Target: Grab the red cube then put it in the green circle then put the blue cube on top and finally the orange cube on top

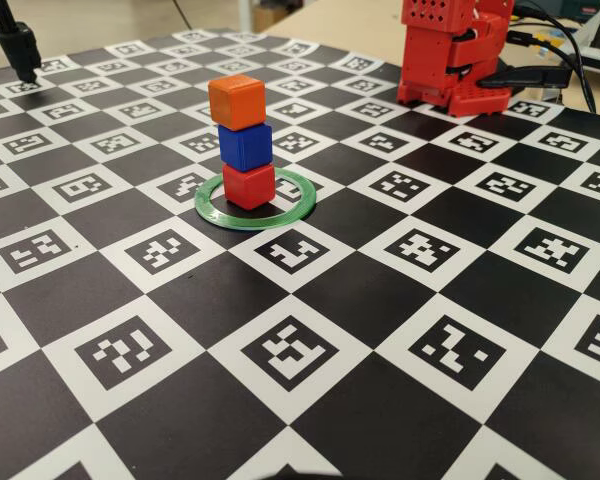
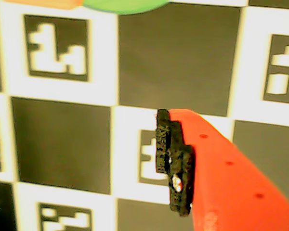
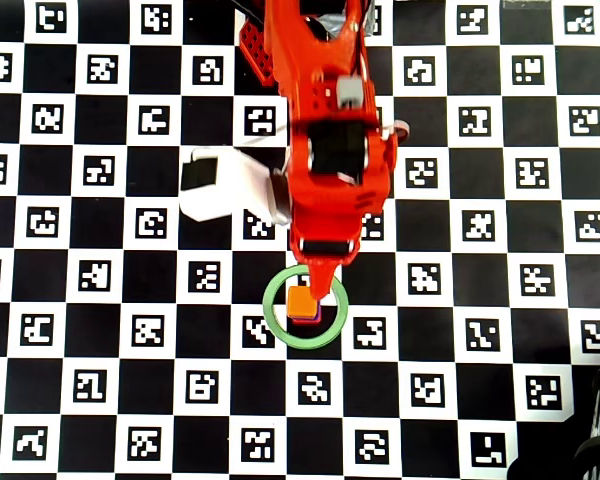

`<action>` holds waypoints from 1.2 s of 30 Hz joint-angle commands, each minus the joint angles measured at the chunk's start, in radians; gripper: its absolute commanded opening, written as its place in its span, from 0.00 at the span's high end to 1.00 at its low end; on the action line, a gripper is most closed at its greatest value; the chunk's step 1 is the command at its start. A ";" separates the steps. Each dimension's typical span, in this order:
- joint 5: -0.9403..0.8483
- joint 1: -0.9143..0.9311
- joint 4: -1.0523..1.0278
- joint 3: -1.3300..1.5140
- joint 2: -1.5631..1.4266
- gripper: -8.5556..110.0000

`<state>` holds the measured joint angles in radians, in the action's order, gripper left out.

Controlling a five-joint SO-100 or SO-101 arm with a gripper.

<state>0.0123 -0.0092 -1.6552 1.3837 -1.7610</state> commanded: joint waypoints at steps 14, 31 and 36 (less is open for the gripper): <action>-0.207 0.129 0.236 0.387 -0.466 0.97; -0.914 0.055 0.591 1.175 -1.058 0.98; -0.980 -0.018 0.586 1.292 -1.164 0.98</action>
<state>-0.9112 0.0138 -1.0891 2.6630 -2.8563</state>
